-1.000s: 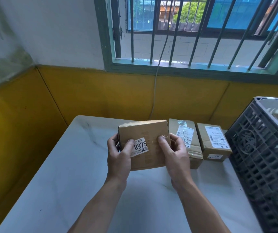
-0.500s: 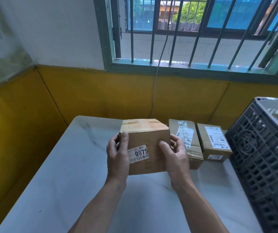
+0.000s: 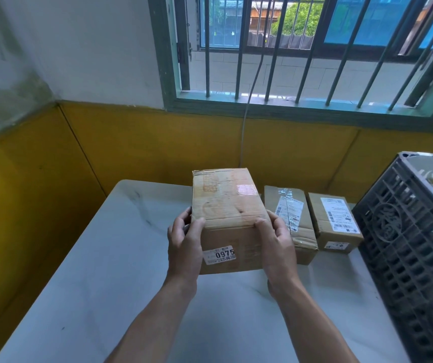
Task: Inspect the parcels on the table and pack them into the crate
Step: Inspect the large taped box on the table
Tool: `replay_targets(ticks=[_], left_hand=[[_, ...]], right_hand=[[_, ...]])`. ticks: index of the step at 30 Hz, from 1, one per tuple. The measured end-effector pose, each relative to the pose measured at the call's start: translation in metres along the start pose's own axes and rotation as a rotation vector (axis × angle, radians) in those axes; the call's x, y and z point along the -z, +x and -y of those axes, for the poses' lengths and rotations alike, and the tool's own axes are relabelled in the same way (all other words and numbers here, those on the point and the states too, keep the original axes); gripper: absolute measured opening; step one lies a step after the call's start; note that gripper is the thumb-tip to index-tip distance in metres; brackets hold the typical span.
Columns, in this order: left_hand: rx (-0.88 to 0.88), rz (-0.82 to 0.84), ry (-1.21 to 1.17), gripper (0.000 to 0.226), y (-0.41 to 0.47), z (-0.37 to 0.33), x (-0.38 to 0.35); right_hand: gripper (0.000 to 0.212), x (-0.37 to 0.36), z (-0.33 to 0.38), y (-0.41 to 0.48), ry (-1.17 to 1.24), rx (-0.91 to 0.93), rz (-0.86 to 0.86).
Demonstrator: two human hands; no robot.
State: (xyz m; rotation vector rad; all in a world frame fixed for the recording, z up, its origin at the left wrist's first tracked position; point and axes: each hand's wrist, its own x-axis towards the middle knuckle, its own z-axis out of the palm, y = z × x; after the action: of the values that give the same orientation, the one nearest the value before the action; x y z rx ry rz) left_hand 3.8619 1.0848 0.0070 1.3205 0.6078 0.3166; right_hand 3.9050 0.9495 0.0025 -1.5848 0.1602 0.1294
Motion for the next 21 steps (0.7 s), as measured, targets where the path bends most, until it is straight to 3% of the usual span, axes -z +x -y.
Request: replay_targets(ticks=[4,7,11,13,15,21], left_hand=[[0.016,-0.025,-0.010,0.021,0.0029,0.0033,0.0016],[0.031,-0.023,-0.016,0.021,0.0035,0.0025,0.0017],[0.039,0.013,-0.015,0.032,0.0042,0.0025,0.0018],[0.039,0.029,0.004,0.057,0.0026,0.0010,0.0009],[0.029,0.032,0.021,0.067,0.0013,0.0000,0.0004],[-0.008,0.005,0.037,0.038,-0.0016,0.0008,-0.0003]], right_hand=[[0.043,0.0001,0.0027,-0.0004,-0.015,-0.019,-0.013],[0.043,0.0003,0.0037,-0.0020,-0.025,-0.018,0.002],[0.065,-0.0009,0.0070,-0.0050,-0.031,-0.019,-0.005],[0.056,-0.0011,0.0067,-0.0056,-0.028,-0.019,0.002],[0.037,-0.0004,0.0046,-0.0038,-0.037,-0.019,0.006],[0.027,0.0006,-0.0001,-0.0001,-0.032,-0.034,-0.015]])
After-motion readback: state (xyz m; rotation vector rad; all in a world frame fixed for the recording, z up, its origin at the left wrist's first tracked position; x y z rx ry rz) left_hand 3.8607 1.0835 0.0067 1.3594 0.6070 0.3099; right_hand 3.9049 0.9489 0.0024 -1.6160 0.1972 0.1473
